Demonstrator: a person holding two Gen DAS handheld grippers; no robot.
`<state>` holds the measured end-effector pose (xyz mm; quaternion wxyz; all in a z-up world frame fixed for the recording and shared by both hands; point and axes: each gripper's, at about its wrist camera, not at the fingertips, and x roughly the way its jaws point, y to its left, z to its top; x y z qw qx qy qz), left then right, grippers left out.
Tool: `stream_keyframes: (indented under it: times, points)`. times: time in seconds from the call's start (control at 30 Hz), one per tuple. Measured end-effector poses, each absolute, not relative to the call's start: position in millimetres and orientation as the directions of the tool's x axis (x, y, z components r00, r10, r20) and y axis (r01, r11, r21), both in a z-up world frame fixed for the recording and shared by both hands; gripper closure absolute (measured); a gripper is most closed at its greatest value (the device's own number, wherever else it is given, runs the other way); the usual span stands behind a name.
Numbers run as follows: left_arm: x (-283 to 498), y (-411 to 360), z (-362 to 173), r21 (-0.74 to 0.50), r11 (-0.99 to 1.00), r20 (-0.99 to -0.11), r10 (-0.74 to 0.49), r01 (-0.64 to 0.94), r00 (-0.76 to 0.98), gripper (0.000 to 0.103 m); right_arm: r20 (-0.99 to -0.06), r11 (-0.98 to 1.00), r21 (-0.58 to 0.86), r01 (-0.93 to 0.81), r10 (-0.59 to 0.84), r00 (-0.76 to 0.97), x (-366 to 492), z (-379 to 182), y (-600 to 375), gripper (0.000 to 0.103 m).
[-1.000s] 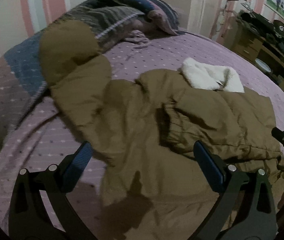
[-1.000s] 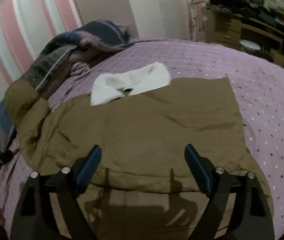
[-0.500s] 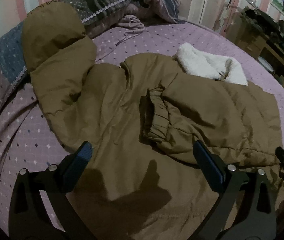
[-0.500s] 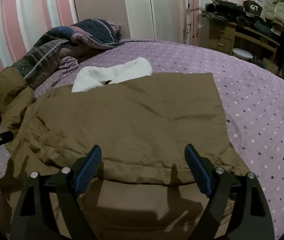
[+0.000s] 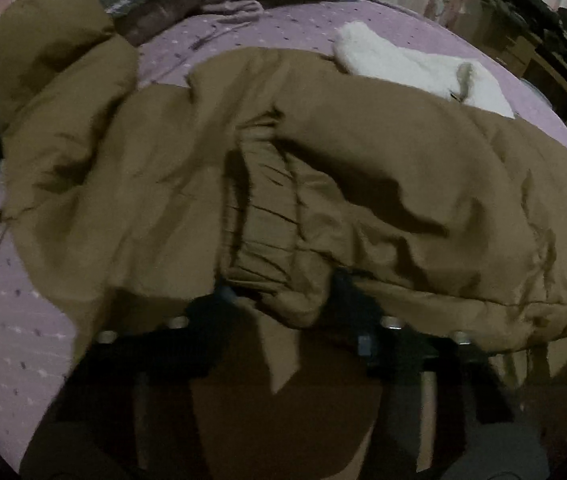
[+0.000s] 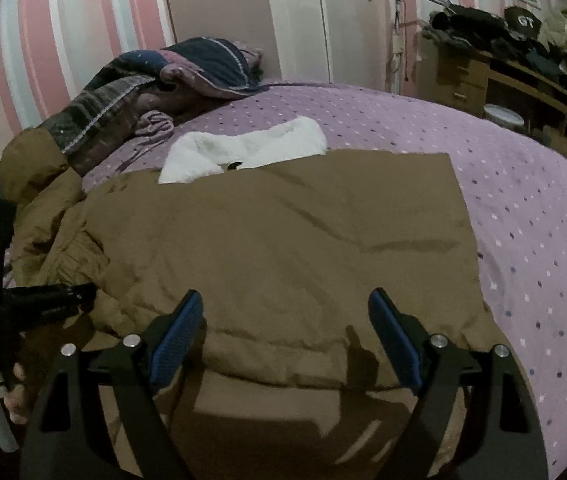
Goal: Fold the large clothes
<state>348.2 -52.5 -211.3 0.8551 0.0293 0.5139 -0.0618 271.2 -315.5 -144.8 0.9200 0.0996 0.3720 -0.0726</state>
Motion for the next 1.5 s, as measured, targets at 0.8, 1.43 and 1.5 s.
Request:
stream_keyframes:
  times: [0.8,1.43,1.5]
  points:
    - [339.1,-9.9,-154.6,-0.002,0.998,-0.778,-0.043,0.067,0.627,0.015,-0.686,0.971,0.136,0.197,-0.051,0.726,280.2,-121.1,-305.5,0.018]
    - [468.7,175.8,-156.7,0.062,0.970,-0.752,0.200,-0.234,0.629,0.003,-0.555,0.999,0.043,0.019,0.008,0.832,287.9,-137.0,-238.4,0.008]
    - [484.6,181.6,-167.7,0.038,0.970,-0.773,0.181,-0.240,0.608,0.003,-0.529,1.000,0.008,0.020,-0.013,0.848,282.8,-133.9,-232.5,0.006]
